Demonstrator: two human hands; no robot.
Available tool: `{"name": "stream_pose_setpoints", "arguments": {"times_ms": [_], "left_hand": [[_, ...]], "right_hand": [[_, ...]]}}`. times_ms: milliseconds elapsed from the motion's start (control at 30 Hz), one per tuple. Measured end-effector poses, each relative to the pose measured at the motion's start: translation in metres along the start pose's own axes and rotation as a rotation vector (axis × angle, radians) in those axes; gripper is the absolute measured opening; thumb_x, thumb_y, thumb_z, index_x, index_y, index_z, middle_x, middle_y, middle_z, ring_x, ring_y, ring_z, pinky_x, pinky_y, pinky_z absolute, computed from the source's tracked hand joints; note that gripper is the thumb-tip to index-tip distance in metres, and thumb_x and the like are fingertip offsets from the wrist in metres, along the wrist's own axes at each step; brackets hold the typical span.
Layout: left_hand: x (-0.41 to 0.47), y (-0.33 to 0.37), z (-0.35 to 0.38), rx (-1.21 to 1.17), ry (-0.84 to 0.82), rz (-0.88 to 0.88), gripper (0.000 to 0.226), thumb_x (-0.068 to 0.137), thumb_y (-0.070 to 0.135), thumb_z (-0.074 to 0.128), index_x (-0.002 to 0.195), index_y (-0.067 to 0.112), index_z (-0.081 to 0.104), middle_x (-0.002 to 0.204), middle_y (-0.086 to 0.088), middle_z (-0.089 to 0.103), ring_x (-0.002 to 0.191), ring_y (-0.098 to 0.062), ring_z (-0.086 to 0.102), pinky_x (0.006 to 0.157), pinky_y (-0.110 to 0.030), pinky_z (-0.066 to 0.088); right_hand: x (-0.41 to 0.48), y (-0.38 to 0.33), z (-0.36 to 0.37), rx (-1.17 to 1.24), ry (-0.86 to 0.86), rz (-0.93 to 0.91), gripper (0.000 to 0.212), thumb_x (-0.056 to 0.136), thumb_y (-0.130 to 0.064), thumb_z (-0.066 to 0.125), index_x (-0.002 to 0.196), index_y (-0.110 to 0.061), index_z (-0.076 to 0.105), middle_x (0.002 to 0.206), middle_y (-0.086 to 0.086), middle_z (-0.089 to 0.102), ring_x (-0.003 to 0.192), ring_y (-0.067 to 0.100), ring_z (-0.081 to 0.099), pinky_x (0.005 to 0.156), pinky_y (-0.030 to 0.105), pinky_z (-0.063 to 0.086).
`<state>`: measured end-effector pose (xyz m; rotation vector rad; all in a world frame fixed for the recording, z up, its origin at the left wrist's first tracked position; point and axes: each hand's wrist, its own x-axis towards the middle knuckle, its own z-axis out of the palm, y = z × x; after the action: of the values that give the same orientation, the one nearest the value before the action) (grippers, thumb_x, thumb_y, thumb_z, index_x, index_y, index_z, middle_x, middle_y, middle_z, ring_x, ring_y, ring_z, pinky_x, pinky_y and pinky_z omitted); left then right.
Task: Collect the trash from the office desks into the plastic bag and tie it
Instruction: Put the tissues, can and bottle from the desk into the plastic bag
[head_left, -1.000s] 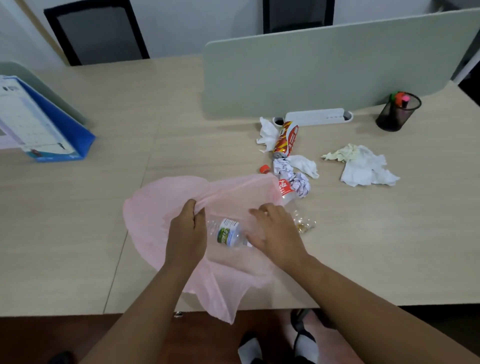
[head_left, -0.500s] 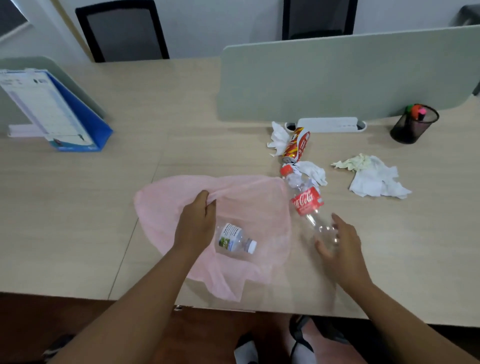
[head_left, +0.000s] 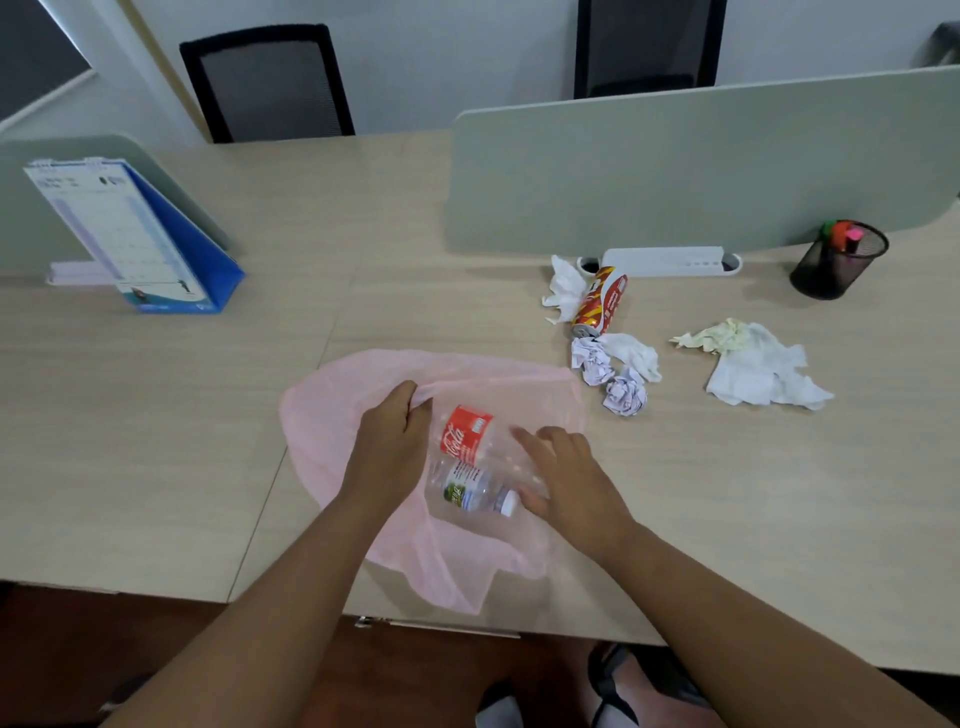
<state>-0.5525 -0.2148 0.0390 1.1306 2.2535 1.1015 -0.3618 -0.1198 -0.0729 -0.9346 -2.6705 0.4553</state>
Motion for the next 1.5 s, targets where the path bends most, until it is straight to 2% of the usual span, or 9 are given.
{"name": "stream_pose_setpoints", "arguments": {"times_ms": [267,400,500,700,800,967,1200,1367,1500], "left_hand": [[-0.014,-0.006,0.006,0.002,-0.008,-0.025,0.023,0.101,0.016,0.042,0.084,0.01,0.056,0.065,-0.006,0.054,0.054,-0.008,0.04,0.054,-0.026,0.034],[-0.004,-0.002,0.012,-0.006,0.01,-0.018,0.024,0.101,0.016,0.042,0.082,0.007,0.053,0.069,-0.013,0.056,0.057,-0.014,0.042,0.057,-0.034,0.035],[0.009,0.006,0.019,-0.031,0.023,-0.021,0.026,0.101,0.017,0.041,0.083,0.004,0.053,0.072,-0.016,0.058,0.059,-0.014,0.043,0.058,-0.033,0.036],[0.029,0.016,0.031,-0.002,0.038,-0.008,0.028,0.101,0.017,0.038,0.083,0.003,0.053,0.071,-0.016,0.055,0.058,-0.015,0.042,0.056,-0.031,0.033],[0.032,0.016,0.035,-0.019,0.045,-0.037,0.027,0.101,0.016,0.038,0.083,0.003,0.053,0.064,-0.008,0.05,0.054,-0.015,0.041,0.054,-0.032,0.033],[0.028,0.011,0.045,-0.046,0.053,-0.065,0.026,0.102,0.012,0.04,0.081,0.006,0.054,0.065,-0.009,0.053,0.052,-0.007,0.04,0.052,-0.023,0.035],[0.024,0.005,0.053,-0.07,0.052,-0.093,0.03,0.103,0.011,0.039,0.077,0.011,0.053,0.059,0.004,0.05,0.049,-0.003,0.043,0.046,-0.012,0.035],[0.029,0.009,0.054,-0.047,0.039,-0.099,0.029,0.103,0.015,0.039,0.079,0.011,0.055,0.064,-0.004,0.052,0.051,-0.004,0.041,0.054,-0.026,0.037],[0.034,0.013,0.052,-0.05,0.053,-0.074,0.028,0.103,0.013,0.038,0.082,0.006,0.055,0.066,-0.004,0.053,0.052,-0.001,0.045,0.05,-0.014,0.037]], "right_hand": [[0.027,0.003,0.023,-0.068,-0.271,0.126,0.069,0.092,-0.045,0.054,0.153,-0.034,0.022,0.147,0.012,0.034,0.124,0.034,0.042,0.097,0.043,0.046],[0.018,0.019,0.002,-0.087,-0.019,0.018,0.063,0.077,-0.058,0.048,0.131,-0.026,0.058,0.112,0.006,0.062,0.089,0.029,0.062,0.068,0.038,0.053],[0.023,0.054,-0.026,-0.104,0.142,0.111,0.053,0.078,-0.059,0.056,0.116,-0.023,0.066,0.1,0.004,0.059,0.087,0.028,0.06,0.069,0.036,0.05],[0.054,0.118,-0.04,-0.255,-0.043,0.371,0.096,0.063,-0.072,0.067,0.147,-0.044,0.03,0.157,0.011,0.023,0.139,0.047,0.024,0.1,0.06,0.038],[0.077,0.128,-0.035,-0.298,-0.223,0.377,0.101,0.068,-0.082,0.053,0.149,-0.052,0.0,0.163,0.001,-0.008,0.146,0.043,-0.005,0.109,0.065,0.02],[0.1,0.143,-0.019,-0.246,-0.311,0.376,0.096,0.069,-0.081,0.054,0.146,-0.057,0.003,0.163,-0.002,-0.006,0.146,0.043,-0.005,0.108,0.067,0.02],[0.102,0.164,-0.006,-0.265,-0.111,0.314,0.048,0.084,-0.06,0.054,0.126,-0.037,0.053,0.127,0.002,0.051,0.106,0.032,0.047,0.081,0.039,0.043],[0.07,0.16,0.0,0.005,0.045,0.332,0.011,0.084,-0.026,0.058,0.094,-0.021,0.059,0.098,0.009,0.056,0.073,0.033,0.054,0.064,0.035,0.048],[0.046,0.13,-0.019,0.128,0.071,0.302,0.009,0.079,-0.022,0.062,0.079,-0.021,0.053,0.081,-0.002,0.043,0.067,0.023,0.048,0.057,0.03,0.04]]}}
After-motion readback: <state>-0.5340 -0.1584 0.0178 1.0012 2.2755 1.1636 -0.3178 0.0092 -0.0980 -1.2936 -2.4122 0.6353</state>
